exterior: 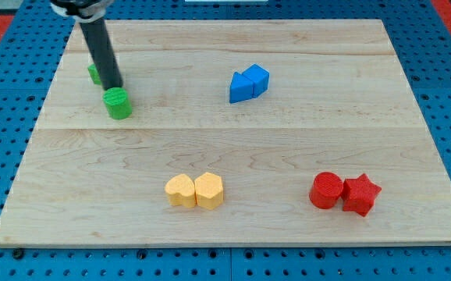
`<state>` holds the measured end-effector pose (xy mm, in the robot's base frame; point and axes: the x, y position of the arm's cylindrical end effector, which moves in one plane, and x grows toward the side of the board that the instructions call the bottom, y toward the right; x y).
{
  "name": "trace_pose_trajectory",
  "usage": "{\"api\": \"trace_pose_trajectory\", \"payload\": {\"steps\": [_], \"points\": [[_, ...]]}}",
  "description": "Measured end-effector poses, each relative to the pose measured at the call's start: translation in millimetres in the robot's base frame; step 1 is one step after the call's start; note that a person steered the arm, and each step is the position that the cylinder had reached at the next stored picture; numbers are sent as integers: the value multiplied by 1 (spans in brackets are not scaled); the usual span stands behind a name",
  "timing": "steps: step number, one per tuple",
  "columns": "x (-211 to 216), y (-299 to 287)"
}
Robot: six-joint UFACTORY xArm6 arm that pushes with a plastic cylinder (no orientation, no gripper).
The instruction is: Push the green star diagonally to the blue blocks
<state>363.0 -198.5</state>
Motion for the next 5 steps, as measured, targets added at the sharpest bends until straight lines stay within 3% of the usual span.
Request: {"api": "trace_pose_trajectory", "payload": {"steps": [1, 2, 3, 4, 5], "points": [[22, -36], [16, -62], [-15, -36], [-52, 67], [-56, 81]]}}
